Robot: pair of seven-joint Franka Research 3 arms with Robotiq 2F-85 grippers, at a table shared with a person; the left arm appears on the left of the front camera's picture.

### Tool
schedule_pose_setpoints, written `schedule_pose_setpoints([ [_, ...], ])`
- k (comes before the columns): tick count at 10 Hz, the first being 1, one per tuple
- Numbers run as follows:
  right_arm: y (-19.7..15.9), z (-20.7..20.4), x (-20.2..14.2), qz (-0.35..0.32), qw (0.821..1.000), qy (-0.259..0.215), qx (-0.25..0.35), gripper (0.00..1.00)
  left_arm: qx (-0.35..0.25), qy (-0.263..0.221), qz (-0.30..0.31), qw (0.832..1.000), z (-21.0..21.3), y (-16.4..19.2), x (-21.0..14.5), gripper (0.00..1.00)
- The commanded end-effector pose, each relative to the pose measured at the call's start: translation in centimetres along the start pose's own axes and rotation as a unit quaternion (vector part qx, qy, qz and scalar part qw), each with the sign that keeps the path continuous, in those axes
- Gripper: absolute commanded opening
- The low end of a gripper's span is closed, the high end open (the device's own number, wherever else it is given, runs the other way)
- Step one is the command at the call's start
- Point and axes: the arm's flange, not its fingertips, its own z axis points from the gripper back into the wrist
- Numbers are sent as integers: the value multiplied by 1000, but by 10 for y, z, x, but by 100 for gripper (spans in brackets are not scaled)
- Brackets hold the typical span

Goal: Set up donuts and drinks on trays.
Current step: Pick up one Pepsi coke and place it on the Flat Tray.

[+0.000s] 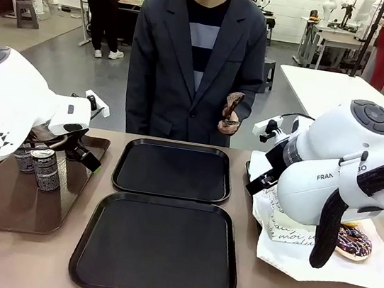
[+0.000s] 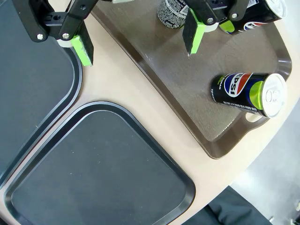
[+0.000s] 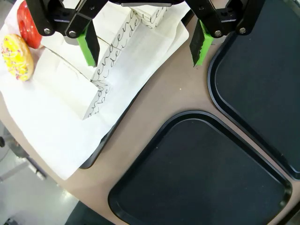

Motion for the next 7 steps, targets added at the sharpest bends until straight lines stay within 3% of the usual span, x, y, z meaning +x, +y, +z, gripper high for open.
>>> schedule_pose_setpoints([
  [1,0,0,0,0,1000,0,0,100,0,0,0,1000,0,0,0,100],
  [2,10,23,-14,9,1000,5,-7,100,-20,21,-9,1000,22,-8,-11,100],
  [4,33,81,-75,14,999,26,23,100,-62,49,-14,997,80,-33,-52,100],
  [7,58,119,-152,22,989,93,110,100,-141,110,-17,984,113,-45,-101,100],
])
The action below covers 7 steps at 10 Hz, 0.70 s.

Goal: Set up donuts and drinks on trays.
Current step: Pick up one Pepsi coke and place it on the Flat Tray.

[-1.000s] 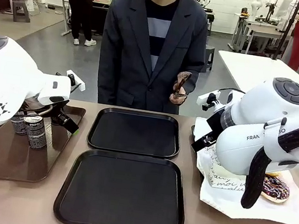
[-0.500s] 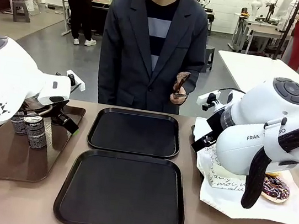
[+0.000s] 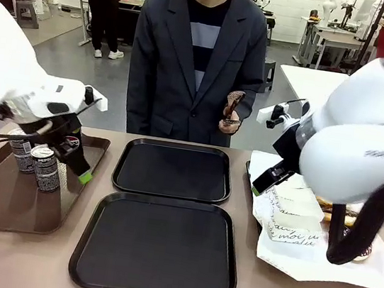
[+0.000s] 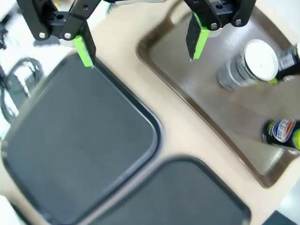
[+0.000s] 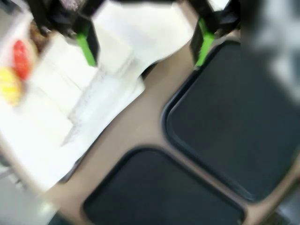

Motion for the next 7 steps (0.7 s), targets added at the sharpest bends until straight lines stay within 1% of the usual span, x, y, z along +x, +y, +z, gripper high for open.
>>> schedule_pose_setpoints([
  [1,39,-6,-165,18,998,42,41,100,-13,8,8,1000,-8,-16,-98,100],
  [2,33,-15,-159,51,993,66,-80,100,0,0,0,1000,0,0,0,100],
  [3,8,15,-12,6,999,28,25,100,0,0,0,1000,0,0,0,100],
  [5,8,15,-12,6,999,28,25,100,0,0,0,1000,0,0,0,100],
  [6,7,27,-20,16,999,49,4,100,-2,10,0,1000,10,-3,-6,100],
  [7,-32,31,-41,-57,991,-15,120,100,-95,-57,88,990,18,23,-18,100],
])
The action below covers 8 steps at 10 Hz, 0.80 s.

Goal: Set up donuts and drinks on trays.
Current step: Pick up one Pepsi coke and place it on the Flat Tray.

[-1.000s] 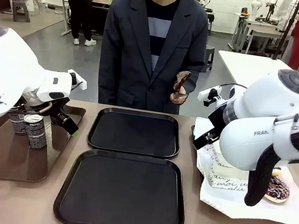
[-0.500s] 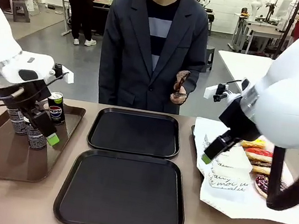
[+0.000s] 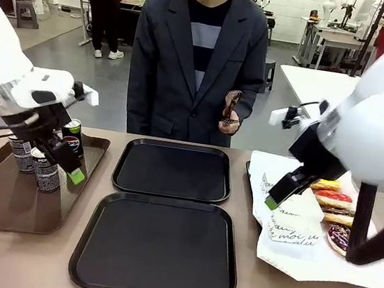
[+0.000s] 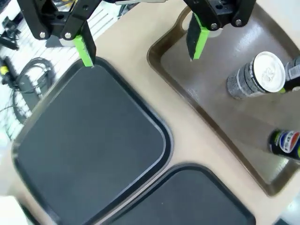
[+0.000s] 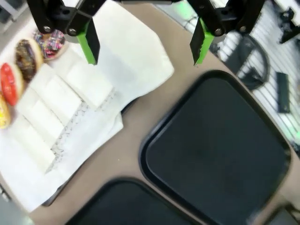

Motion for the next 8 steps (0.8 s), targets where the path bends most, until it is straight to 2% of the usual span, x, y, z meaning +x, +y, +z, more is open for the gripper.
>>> schedule_pose_setpoints([
  [1,-64,8,-47,-93,977,-94,167,100,-131,-88,94,983,20,38,-25,100],
  [3,-117,11,-94,-165,927,-187,281,100,-228,-144,146,952,39,70,-50,100],
  [4,-135,11,-112,-180,905,-210,323,100,-257,-161,171,937,45,85,-64,100],
  [5,-150,8,-129,-192,892,-218,346,100,-279,-174,191,925,50,100,-79,100],
  [8,-174,-4,-157,-226,876,-213,369,100,-284,-203,245,904,60,130,-119,100],
])
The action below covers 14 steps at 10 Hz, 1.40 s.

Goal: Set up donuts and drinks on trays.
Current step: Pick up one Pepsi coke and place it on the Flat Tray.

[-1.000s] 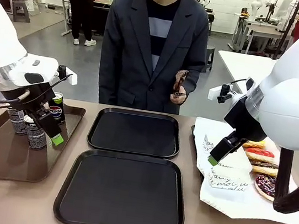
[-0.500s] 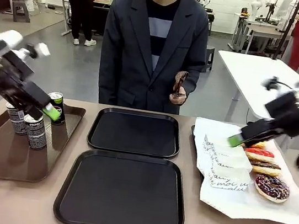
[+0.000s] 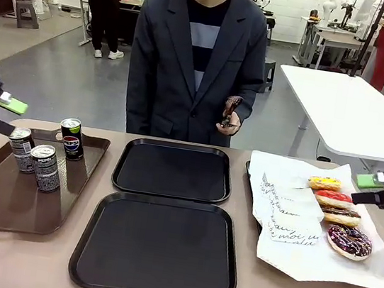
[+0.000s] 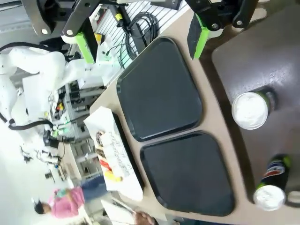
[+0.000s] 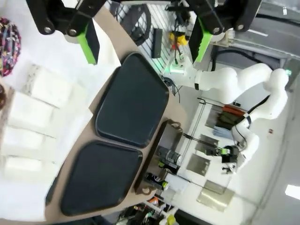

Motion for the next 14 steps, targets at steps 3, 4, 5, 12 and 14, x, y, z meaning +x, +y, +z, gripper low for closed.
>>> schedule_pose_setpoints([
  [3,-19,-2,-7,-22,1000,12,3,100,-10,-48,52,997,27,40,-41,100],
  [4,-13,-4,-5,-19,1000,22,-10,100,5,-40,60,997,27,42,-45,100],
  [5,-5,-9,-1,-16,999,27,-30,100,41,-31,63,997,24,37,-45,100],
  [12,-22,-4,-13,-34,999,18,-5,100,5,-43,65,997,45,43,-19,100],
  [14,-22,-4,-13,-34,999,18,-5,100,5,-43,65,997,45,43,-19,100],
])
